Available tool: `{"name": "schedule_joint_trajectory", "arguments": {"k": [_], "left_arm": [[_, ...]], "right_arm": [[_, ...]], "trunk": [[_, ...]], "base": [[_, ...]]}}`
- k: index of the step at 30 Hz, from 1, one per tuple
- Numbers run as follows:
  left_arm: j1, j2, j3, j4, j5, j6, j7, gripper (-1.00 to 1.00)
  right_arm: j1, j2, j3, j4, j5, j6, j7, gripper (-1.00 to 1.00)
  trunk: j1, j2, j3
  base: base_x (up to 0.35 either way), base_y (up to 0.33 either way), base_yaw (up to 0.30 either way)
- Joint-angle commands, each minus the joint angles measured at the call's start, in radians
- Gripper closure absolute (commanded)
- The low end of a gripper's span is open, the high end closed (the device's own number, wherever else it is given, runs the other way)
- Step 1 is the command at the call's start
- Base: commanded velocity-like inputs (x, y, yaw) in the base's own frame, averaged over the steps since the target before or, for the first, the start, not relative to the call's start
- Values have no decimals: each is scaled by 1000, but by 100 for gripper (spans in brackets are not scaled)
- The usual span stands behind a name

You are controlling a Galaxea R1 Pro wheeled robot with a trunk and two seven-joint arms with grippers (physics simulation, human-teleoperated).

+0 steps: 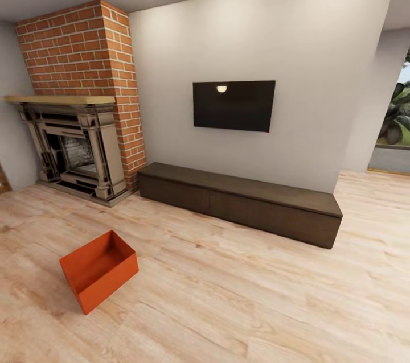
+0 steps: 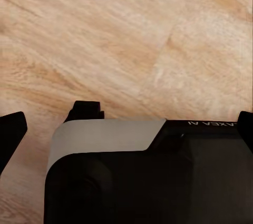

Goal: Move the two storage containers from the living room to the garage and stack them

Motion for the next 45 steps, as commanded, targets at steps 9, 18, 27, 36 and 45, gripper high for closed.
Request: {"name": "schedule_joint_trajectory", "arguments": {"k": [9, 18, 27, 36, 45], "left_arm": [[-1, 0, -3, 0, 10, 0, 1, -100], [-1, 3, -3, 0, 15, 0, 1, -100], [-1, 4, -3, 0, 20, 0, 1, -100], [-1, 5, -3, 0, 20, 0, 1, -100], [-1, 6, -3, 0, 20, 0, 0, -100]], "right_arm": [[-1, 1, 8, 3, -8, -5, -1, -100], [-1, 1, 8, 3, -8, -5, -1, -100], [-1, 1, 8, 3, -8, -5, -1, -100], [-1, 1, 8, 3, -8, -5, -1, -100], [-1, 1, 8, 3, -8, -5, -1, -100]], "trunk": [[1, -1, -1], [1, -1, -1], [1, -1, -1], [1, -1, -1], [1, -1, -1]], "base": [[321, 0, 271], [282, 0, 271], [21, 0, 271], [40, 0, 271], [303, 0, 64]]}}
